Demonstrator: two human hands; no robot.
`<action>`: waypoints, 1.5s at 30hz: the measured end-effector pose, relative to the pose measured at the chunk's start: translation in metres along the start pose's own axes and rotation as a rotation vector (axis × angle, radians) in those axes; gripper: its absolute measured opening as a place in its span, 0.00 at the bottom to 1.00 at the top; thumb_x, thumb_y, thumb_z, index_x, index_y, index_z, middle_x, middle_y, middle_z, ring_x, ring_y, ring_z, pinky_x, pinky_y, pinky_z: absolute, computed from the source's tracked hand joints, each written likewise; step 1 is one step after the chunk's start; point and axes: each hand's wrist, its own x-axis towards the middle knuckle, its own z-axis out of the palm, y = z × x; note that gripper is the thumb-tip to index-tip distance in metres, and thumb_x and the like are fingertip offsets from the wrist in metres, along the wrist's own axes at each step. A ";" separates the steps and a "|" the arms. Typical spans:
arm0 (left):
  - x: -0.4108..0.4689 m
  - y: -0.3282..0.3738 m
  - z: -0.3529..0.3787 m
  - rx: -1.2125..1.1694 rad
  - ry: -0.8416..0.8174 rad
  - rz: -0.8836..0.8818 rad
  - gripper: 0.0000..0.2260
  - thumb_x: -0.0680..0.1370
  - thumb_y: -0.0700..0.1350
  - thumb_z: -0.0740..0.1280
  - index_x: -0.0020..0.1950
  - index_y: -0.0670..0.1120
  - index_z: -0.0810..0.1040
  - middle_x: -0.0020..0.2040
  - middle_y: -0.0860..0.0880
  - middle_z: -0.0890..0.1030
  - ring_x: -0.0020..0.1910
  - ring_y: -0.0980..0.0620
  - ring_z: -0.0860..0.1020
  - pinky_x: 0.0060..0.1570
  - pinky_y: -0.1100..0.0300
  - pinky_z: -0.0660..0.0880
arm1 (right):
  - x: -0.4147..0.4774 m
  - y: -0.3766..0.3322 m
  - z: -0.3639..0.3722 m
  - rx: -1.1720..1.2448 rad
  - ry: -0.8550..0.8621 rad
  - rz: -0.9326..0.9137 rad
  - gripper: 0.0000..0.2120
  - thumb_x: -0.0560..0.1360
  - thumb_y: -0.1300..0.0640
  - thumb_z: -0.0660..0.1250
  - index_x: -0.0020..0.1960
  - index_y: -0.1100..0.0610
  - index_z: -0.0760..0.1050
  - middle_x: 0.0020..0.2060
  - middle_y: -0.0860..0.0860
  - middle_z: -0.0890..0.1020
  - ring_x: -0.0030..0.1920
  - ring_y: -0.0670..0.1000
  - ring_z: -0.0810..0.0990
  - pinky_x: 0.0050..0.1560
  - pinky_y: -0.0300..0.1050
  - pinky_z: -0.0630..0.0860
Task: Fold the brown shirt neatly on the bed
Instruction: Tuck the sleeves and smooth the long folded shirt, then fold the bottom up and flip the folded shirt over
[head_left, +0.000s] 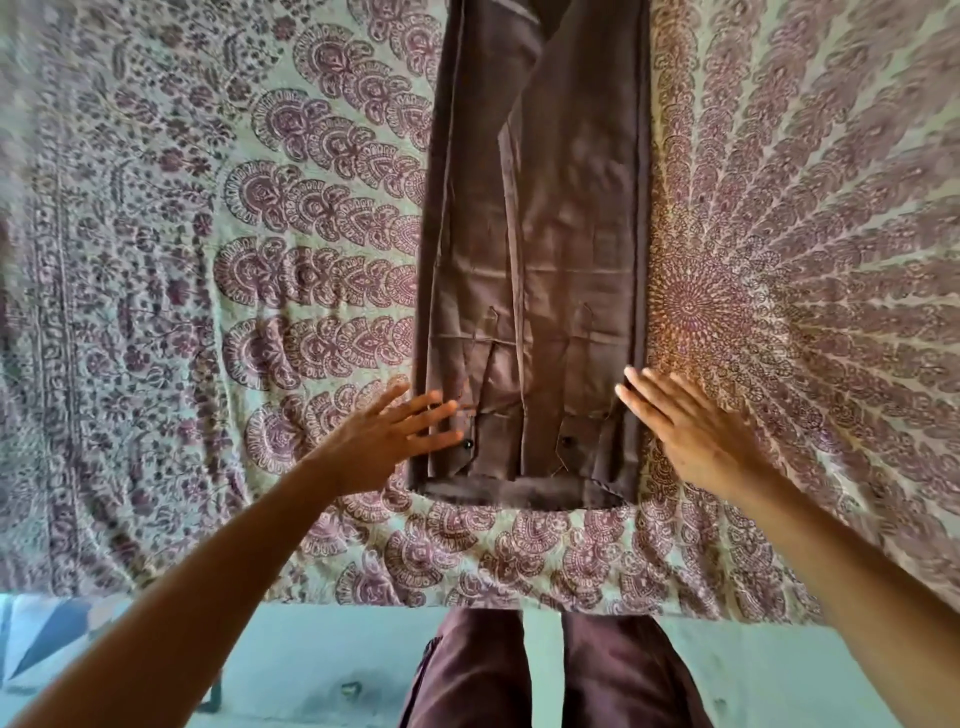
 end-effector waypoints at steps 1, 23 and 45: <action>-0.002 0.001 0.002 0.020 0.008 0.034 0.50 0.58 0.38 0.75 0.72 0.55 0.52 0.72 0.46 0.61 0.70 0.49 0.62 0.72 0.43 0.54 | -0.005 -0.005 0.003 -0.044 -0.014 -0.041 0.51 0.60 0.73 0.64 0.76 0.55 0.43 0.76 0.53 0.49 0.75 0.51 0.45 0.74 0.49 0.42; 0.016 -0.030 -0.050 -1.376 0.433 -0.571 0.09 0.78 0.52 0.59 0.45 0.52 0.78 0.41 0.43 0.80 0.41 0.47 0.78 0.41 0.50 0.75 | 0.041 -0.043 -0.097 1.262 0.117 0.454 0.15 0.77 0.66 0.58 0.48 0.47 0.76 0.29 0.59 0.74 0.28 0.53 0.73 0.30 0.50 0.70; 0.239 -0.251 -0.118 -1.589 0.881 -1.107 0.15 0.81 0.46 0.58 0.67 0.45 0.72 0.56 0.50 0.76 0.55 0.52 0.74 0.58 0.61 0.70 | 0.271 0.158 -0.158 1.429 0.357 0.757 0.08 0.77 0.57 0.64 0.39 0.53 0.73 0.35 0.50 0.74 0.42 0.50 0.73 0.38 0.39 0.66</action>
